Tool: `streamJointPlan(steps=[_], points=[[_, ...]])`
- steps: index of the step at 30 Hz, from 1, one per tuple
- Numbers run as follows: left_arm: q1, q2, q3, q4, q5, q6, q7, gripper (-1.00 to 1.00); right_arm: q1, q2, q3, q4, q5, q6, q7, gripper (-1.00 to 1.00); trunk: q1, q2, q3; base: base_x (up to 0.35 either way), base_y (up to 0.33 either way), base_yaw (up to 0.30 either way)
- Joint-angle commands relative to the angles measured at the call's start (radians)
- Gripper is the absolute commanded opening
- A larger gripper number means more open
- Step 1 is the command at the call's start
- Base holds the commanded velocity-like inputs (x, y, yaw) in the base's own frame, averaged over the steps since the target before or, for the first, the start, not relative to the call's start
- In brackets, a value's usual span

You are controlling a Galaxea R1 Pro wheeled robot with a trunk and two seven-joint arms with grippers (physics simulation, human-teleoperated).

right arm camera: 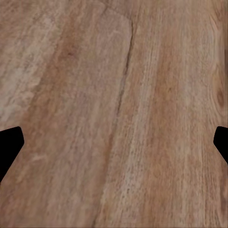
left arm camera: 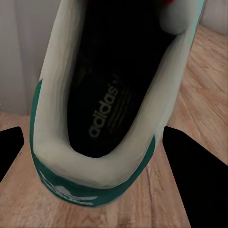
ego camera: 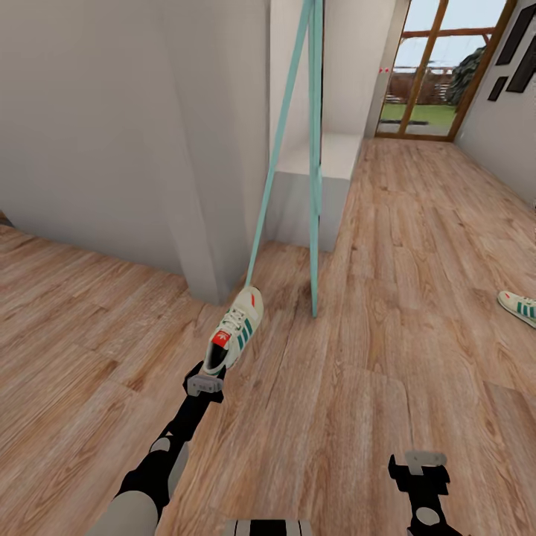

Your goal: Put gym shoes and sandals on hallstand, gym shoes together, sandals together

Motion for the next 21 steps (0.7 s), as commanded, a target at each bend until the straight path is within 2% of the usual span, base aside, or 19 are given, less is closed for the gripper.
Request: streamJointPlan(steps=[1,4,9,13,21], points=[[0.000,0.000,0.000,0.000,-0.001,0.000,0.001,-1.00,0.000,0.000,0.000,0.000,0.000,0.000,0.000,1.00,0.000,0.000,0.004,0.000,0.000,0.000],[0.000,0.000,0.001,0.001,-0.001,0.000,0.001,-1.00,0.000,0.000,0.000,0.004,0.000,0.000,0.000,1.00,-0.002,0.001,0.016,0.000,0.000,0.000],[0.000,0.001,0.001,0.009,-0.003,0.000,0.001,-1.00,0.000,0.000,-0.001,0.006,0.000,0.000,0.001,1.00,-0.002,0.001,0.016,0.000,0.000,0.000],[0.000,0.001,0.001,0.051,-0.004,-0.002,-0.001,-1.00,0.000,-0.001,-0.001,0.007,0.000,0.000,0.001,1.00,-0.002,0.001,0.016,0.020,0.000,0.000],[0.000,-0.002,-0.003,0.072,-0.006,-0.001,0.001,-1.00,0.000,-0.001,0.000,0.011,0.000,0.000,0.001,1.00,-0.002,0.001,0.016,0.204,-0.073,0.000]])
